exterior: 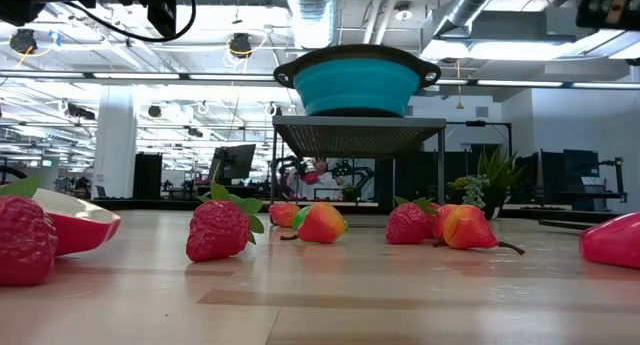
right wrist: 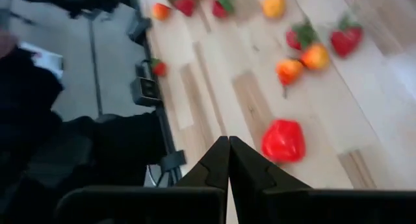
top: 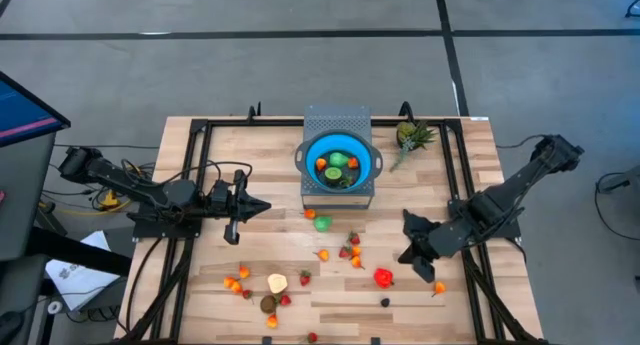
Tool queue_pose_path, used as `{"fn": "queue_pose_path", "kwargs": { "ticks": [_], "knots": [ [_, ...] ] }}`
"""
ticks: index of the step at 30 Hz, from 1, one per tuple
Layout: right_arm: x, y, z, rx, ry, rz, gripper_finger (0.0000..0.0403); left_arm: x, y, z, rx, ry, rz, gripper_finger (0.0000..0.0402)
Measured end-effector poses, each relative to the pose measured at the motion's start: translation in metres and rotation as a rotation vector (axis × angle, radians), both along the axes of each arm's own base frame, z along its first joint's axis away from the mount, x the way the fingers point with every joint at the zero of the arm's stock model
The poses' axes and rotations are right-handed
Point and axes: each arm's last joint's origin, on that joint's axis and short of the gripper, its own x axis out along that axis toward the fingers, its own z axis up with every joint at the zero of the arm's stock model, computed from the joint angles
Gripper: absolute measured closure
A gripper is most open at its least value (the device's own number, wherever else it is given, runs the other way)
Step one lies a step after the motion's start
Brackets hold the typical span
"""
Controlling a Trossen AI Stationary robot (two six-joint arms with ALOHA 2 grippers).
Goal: Pick & Place Fruit
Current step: Put the right sliced apple into the strainer bowl
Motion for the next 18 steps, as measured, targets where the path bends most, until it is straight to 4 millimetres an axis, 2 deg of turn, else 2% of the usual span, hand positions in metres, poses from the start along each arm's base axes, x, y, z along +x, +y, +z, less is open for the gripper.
{"fn": "queue_pose_path", "kwargs": {
  "ticks": [6,13,18],
  "knots": [
    [0.001,0.000,-0.019,-0.046,0.165,-0.097,0.0402,0.000,0.000,0.000,0.000,0.000,0.000,0.0400],
    [0.024,0.011,-0.046,-0.164,0.203,-0.054,0.0400,0.000,0.000,0.000,0.000,0.000,0.000,0.0400],
    [0.034,0.013,-0.062,-0.148,0.291,-0.025,0.0400,0.000,0.000,0.000,0.000,0.000,0.000,0.0400]
  ]
}}
